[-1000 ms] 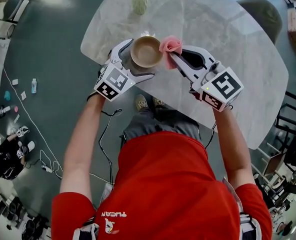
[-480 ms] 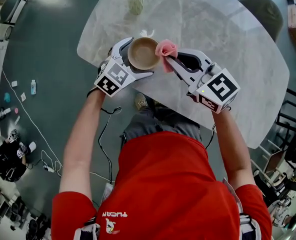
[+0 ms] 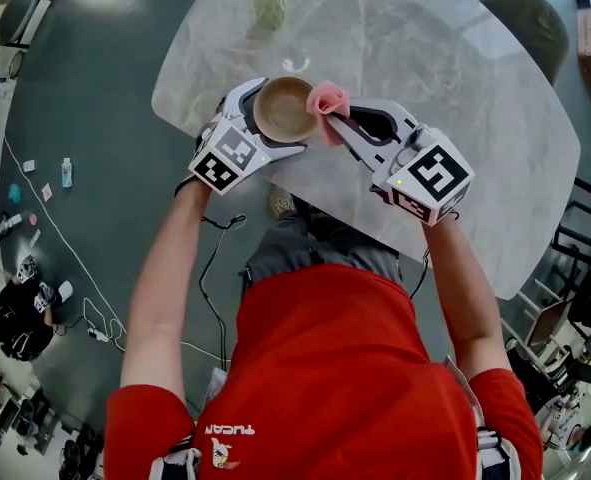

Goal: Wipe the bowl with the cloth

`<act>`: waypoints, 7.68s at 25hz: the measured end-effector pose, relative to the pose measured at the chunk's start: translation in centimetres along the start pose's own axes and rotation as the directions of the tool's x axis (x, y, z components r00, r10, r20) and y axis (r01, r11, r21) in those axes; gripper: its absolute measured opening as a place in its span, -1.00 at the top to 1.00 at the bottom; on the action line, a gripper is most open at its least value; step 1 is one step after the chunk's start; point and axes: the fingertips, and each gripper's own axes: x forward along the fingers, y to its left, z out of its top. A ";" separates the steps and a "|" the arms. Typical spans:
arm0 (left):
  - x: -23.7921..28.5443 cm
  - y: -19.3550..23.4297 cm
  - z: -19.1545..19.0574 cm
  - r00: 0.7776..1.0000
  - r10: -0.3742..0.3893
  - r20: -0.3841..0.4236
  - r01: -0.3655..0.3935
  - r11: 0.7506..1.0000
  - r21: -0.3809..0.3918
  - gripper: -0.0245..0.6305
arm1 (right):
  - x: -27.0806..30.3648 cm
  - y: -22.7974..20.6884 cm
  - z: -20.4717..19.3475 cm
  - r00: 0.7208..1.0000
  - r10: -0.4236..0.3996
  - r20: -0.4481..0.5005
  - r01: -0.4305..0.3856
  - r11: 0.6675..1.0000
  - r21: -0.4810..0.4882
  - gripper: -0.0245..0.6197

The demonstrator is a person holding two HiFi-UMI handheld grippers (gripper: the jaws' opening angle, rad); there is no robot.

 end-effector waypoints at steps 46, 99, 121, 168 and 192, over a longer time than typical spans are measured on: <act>0.5 0.3 -0.8 1.000 -0.002 -0.021 0.002 1.000 -0.012 -0.85 | 13.1 0.8 -10.0 0.662 0.001 -0.749 -0.343 0.890 -0.302 0.86; 0.4 0.1 -0.7 1.000 -0.012 -0.020 0.012 1.000 -0.004 -0.85 | 10.8 0.6 -11.7 0.480 -0.108 -0.870 -0.345 0.889 -0.300 0.86; 0.0 -0.2 0.2 0.999 -0.012 0.048 0.014 1.000 -0.024 -0.86 | 10.9 0.4 -9.4 0.633 -0.084 -0.770 -0.242 0.923 -0.300 0.86; -20.9 -7.0 18.2 0.749 0.398 0.530 -0.344 0.917 -0.202 0.19 | -9.7 8.3 12.8 0.943 0.035 0.331 0.017 0.988 -0.154 0.86; -23.0 -9.4 17.6 0.719 0.448 0.532 -0.388 0.893 -0.228 0.91 | -11.1 13.2 12.1 0.912 0.122 0.392 -0.050 0.981 -0.188 0.86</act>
